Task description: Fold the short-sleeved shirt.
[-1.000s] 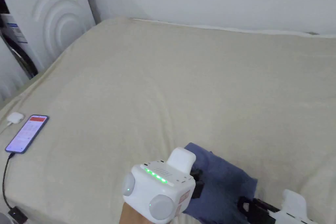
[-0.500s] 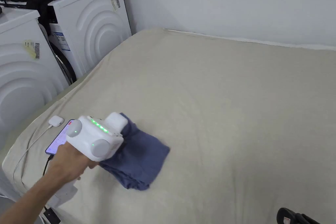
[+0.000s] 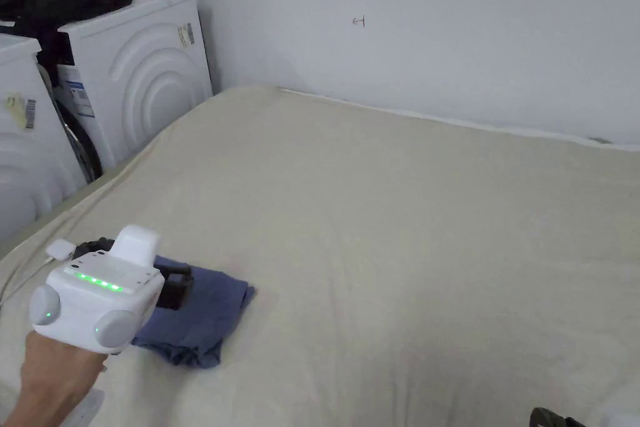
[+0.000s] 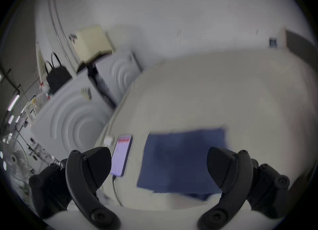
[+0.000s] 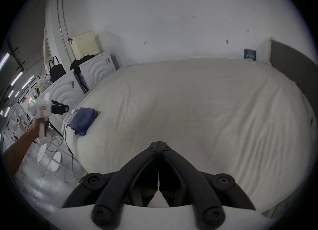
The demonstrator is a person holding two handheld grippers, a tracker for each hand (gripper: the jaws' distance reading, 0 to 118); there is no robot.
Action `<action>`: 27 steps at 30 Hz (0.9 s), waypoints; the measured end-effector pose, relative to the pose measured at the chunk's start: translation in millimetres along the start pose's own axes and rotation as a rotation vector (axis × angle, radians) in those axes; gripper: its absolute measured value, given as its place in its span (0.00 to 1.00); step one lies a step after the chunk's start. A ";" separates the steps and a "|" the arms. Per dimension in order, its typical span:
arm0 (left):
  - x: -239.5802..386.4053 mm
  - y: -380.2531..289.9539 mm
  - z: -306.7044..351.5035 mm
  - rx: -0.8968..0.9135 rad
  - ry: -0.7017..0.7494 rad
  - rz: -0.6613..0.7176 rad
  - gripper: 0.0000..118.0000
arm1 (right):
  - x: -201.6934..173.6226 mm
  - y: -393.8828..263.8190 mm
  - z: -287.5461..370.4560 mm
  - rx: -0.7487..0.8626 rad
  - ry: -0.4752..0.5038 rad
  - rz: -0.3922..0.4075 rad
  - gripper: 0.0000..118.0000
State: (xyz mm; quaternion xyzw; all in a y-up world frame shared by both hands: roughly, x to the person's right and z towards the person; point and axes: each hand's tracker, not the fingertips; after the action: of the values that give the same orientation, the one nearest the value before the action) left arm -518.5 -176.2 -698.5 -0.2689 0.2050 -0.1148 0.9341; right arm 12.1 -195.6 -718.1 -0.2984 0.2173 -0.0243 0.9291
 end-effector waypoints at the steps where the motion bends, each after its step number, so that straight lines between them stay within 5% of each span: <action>1: 16.6 20.5 29.8 0.057 -0.020 -0.005 0.93 | -2.3 7.5 8.8 0.029 -0.014 0.020 0.01; 3: 49.4 54.4 80.5 0.180 -0.052 0.010 0.74 | -9.1 28.4 33.1 0.105 -0.067 0.068 0.01; 4: 64.2 67.5 101.1 0.213 -0.089 0.029 0.52 | -12.6 38.4 44.0 0.139 -0.099 0.079 0.01; 5: 75.2 73.8 110.7 0.271 -0.102 0.056 0.17 | -16.6 51.3 57.3 0.179 -0.131 0.089 0.01; 6: 90.0 85.4 128.9 0.324 -0.125 0.078 0.10 | -20.1 65.3 71.5 0.220 -0.131 0.101 0.01; 11: 152.4 126.6 213.8 0.465 -0.212 0.174 0.10 | -38.5 116.3 136.8 0.412 -0.236 0.202 0.01; 17: 204.2 146.8 264.3 0.540 -0.236 0.202 0.10 | -39.2 143.8 152.4 0.508 -0.318 0.131 0.01; 27: 222.3 88.2 252.1 0.481 -0.301 0.223 0.10 | -56.1 64.9 152.7 0.531 -0.367 0.112 0.01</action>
State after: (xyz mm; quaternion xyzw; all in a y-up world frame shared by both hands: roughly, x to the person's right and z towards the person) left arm -199.5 -60.5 -624.0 -0.0301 0.0596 -0.0155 0.9977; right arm 19.8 -49.5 -621.9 -0.0326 0.0487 0.0253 0.9980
